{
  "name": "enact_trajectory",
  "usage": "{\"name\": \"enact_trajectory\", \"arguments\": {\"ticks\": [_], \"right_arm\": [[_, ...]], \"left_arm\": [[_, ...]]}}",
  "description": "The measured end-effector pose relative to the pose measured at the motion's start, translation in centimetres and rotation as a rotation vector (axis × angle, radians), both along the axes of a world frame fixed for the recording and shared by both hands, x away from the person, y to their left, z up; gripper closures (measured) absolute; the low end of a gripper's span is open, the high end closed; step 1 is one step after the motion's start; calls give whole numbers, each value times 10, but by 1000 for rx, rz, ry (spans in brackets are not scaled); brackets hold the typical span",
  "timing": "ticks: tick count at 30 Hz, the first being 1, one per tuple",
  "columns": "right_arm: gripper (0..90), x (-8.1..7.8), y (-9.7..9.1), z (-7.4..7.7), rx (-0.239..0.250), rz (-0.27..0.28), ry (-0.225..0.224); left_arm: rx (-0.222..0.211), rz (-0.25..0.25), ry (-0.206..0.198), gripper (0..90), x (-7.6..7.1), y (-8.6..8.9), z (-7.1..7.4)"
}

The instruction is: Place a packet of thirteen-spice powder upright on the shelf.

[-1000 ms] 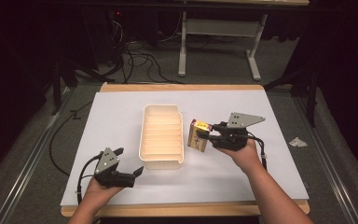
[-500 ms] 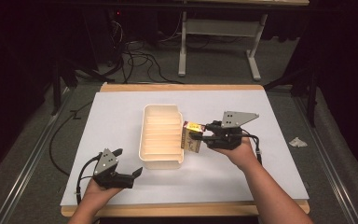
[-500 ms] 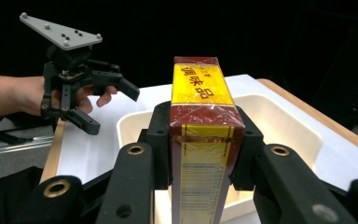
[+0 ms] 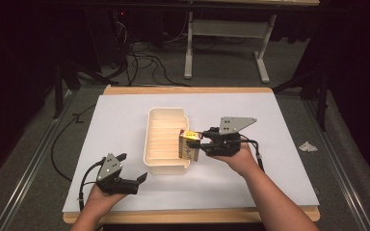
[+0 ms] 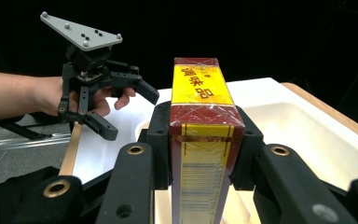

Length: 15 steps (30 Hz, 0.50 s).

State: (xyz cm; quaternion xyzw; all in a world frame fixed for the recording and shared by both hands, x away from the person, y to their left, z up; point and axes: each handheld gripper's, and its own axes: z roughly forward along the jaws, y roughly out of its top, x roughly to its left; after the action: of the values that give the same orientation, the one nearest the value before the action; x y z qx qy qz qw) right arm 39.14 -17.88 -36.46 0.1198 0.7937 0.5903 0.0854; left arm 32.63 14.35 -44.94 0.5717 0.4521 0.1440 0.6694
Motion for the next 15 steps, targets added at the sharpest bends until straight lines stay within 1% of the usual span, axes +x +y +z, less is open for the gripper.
{"name": "enact_trajectory", "arguments": {"ticks": [3, 6, 7, 10, 12, 13, 15], "right_arm": [[680, 1, 8, -1, 3, 11, 9], [680, 1, 12, -1, -5, 21, 4], [680, 1, 16, -2, -7, 26, 9], [680, 2, 20, -3, -12, 31, 7], [680, 3, 23, -4, -8, 34, 9], [680, 4, 25, -5, -1, 38, 7], [680, 5, 28, -6, -7, 44, 5]], "left_arm": [[3, -4, -3, 2, -1, 0, 0], [5, -4, -6, 2, -1, 1, 0], [-2, -4, -4, 2, -2, 2, 1], [3, -5, -4, 2, -3, 2, 0], [11, -6, -5, 1, -5, 3, 0], [8, -4, -4, 1, -5, 4, 0], [5, 1, -6, 1, -6, 5, 0]]}}
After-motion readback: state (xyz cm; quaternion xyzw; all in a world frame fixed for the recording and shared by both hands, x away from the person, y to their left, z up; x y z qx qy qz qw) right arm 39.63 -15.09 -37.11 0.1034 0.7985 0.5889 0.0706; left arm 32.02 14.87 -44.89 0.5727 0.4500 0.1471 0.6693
